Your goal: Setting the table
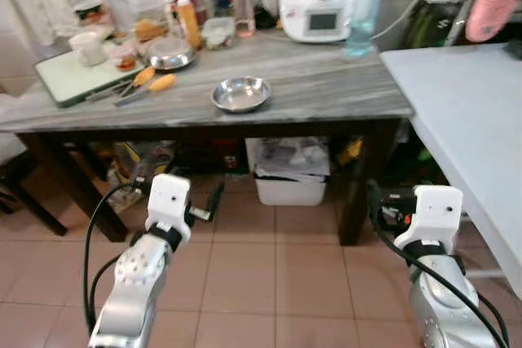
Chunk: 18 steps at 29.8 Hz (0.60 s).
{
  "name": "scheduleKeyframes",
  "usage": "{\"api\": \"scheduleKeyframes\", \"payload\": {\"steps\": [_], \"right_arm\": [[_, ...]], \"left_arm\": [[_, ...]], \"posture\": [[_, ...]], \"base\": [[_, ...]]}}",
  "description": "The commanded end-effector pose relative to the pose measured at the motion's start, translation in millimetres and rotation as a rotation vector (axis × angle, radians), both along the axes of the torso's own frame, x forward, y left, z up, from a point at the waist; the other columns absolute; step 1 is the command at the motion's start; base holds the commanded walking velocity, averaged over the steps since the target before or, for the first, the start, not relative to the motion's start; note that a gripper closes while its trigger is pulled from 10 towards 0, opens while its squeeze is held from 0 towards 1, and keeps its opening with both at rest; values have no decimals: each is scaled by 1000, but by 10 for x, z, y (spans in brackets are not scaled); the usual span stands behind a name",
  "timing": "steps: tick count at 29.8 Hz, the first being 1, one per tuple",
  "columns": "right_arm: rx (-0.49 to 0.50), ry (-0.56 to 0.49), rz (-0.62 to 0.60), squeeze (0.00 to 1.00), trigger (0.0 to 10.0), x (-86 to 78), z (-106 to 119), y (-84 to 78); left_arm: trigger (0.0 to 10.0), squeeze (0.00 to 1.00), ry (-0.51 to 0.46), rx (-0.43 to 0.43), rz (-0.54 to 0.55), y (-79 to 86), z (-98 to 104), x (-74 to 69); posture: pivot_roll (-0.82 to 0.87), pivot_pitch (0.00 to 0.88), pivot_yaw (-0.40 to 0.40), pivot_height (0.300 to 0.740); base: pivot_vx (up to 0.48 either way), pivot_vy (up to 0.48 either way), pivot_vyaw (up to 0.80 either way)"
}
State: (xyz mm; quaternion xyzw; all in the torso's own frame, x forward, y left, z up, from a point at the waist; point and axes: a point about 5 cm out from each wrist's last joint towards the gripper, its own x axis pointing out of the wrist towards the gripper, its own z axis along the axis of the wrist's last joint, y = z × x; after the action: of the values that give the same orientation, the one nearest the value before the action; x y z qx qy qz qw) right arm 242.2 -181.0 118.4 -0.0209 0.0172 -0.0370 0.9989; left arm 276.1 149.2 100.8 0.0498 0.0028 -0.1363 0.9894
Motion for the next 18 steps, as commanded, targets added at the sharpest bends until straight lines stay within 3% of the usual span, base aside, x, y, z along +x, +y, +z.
{"api": "scheduleKeyframes", "payload": {"steps": [1, 13, 18], "right_arm": [[-5, -36, 11, 0, 10000, 7, 88, 35], [1, -24, -1, 0, 10000, -6, 70, 34], [5, -19, 4, 0, 10000, -9, 69, 38]], "left_arm": [[10000, 0, -4, 9, -12, -22, 2, 20], [10000, 0, -9, -5, -31, -42, 4, 47], [10000, 0, -8, -7, -32, -43, 3, 40]], "posture": [[-123, 0, 83, 740], [-121, 3, 88, 740], [-120, 9, 88, 740]], "base": [[0, 0, 0], [0, 0, 0], [0, -296, -165]]}}
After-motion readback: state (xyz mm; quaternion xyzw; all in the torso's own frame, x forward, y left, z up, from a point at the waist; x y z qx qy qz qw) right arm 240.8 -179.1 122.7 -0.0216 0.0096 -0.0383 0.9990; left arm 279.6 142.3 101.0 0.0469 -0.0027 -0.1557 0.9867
